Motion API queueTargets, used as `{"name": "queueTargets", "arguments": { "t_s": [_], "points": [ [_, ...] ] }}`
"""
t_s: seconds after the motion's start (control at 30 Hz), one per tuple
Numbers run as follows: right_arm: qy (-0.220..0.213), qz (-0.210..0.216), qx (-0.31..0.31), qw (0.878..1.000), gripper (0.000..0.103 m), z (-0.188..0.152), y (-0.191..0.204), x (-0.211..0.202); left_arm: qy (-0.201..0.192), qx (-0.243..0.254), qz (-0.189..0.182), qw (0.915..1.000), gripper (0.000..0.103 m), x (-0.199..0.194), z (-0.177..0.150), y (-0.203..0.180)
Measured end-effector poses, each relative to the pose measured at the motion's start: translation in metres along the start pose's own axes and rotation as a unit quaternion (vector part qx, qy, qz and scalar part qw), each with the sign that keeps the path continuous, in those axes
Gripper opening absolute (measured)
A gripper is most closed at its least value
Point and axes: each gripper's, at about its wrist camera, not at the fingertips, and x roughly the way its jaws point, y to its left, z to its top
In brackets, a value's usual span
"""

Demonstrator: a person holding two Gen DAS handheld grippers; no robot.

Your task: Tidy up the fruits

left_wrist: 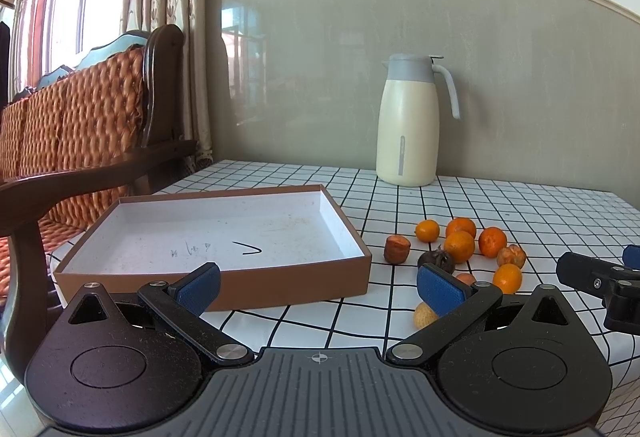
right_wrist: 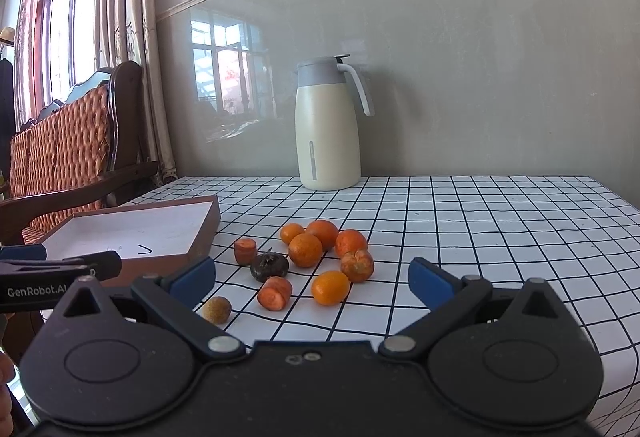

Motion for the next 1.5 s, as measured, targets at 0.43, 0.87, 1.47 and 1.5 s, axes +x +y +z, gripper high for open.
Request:
{"name": "queueTargets", "arguments": {
  "t_s": [0.43,0.87,1.47,1.5],
  "points": [
    [0.003,0.001,0.0,1.0,0.097,0.0,-0.001,0.001,0.001,0.002,0.0,1.0,0.103,0.001,0.001,-0.002],
    [0.004,-0.001,0.001,1.0,0.097,0.0,-0.001,0.002,-0.001,0.001,-0.001,1.0,0.103,0.001,0.0,-0.002],
    [0.046,-0.024,0.079,0.996,0.093,-0.001,-0.031,0.02,0.046,0.056,-0.065,0.9953,0.103,0.033,-0.007,-0.042],
    [0.049,-0.025,0.079,0.995,0.092,-0.001,-0.032,0.022,0.048,0.059,-0.068,0.9948,0.103,0.035,-0.008,-0.045]
  ]
}}
